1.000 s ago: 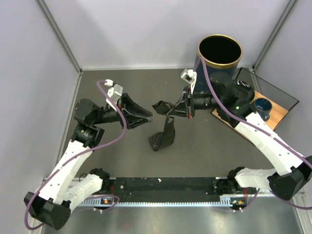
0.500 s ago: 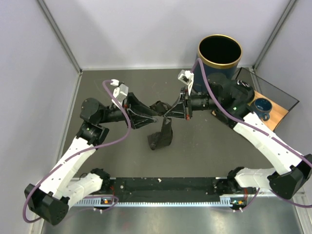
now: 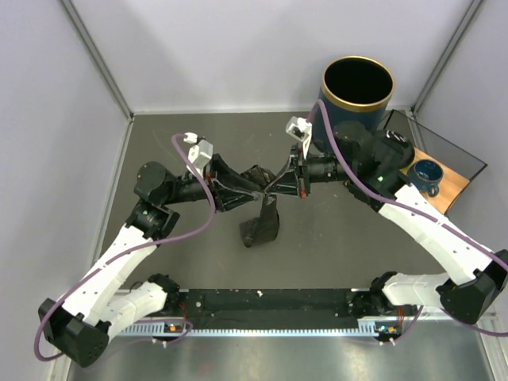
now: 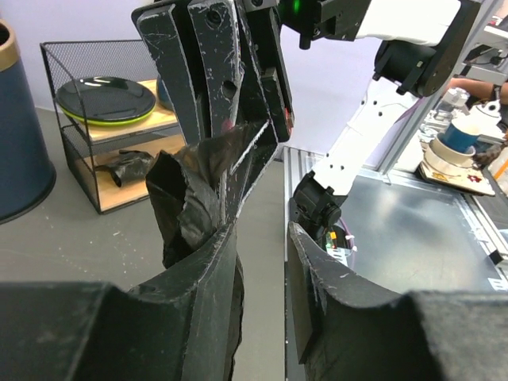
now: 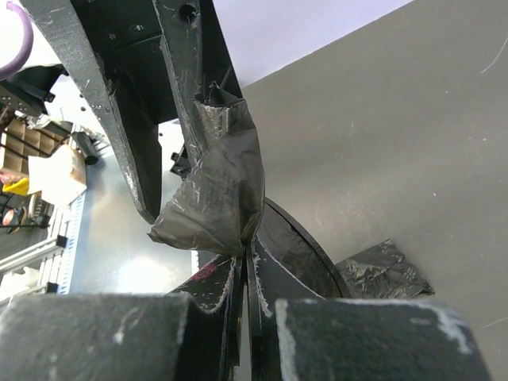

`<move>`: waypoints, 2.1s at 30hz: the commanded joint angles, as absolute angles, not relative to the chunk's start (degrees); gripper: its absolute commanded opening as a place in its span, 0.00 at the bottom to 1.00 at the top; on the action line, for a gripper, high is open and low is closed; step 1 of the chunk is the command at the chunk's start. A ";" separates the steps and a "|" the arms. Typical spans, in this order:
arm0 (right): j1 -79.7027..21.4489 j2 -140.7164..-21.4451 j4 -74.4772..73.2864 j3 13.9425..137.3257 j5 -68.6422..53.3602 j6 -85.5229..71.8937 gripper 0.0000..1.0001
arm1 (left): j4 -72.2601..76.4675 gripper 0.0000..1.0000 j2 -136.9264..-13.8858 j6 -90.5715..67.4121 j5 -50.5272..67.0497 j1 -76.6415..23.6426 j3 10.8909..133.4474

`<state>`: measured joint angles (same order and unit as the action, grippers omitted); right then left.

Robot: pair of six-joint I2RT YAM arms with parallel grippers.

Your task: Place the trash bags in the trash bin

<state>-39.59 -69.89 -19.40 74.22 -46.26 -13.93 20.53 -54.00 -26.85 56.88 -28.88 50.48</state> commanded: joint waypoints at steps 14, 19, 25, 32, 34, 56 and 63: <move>-39.11 -65.83 -18.28 72.42 -49.13 -10.72 0.00 | 14.76 0.50 -50.01 -21.45 51.86 -28.04 50.36; -39.29 -65.13 -18.46 71.72 -49.13 -9.94 0.00 | 15.65 0.49 -50.27 -21.62 52.03 -28.04 49.83; -40.16 -65.65 -18.89 71.28 -47.82 -9.06 0.00 | 21.68 0.53 -50.89 -25.30 55.19 -28.21 50.36; -41.75 -66.71 -18.90 72.25 -46.58 -8.26 0.00 | 24.43 0.50 -53.70 -28.91 54.85 -28.56 51.24; -41.57 -66.80 -18.90 72.42 -46.67 -8.26 0.00 | 24.00 0.41 -54.31 -28.92 54.49 -29.09 51.33; -41.04 -68.64 -19.16 76.55 -45.26 -10.55 0.44 | 18.55 0.00 -53.26 -25.49 57.13 -29.36 50.80; -36.49 -66.98 -20.82 76.11 -45.44 -11.60 0.00 | 8.90 0.00 -51.07 -20.05 53.71 -27.78 52.38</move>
<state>-39.83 -68.64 -20.88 73.65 -45.12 -11.16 15.05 -53.56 -24.51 55.75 -28.84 49.56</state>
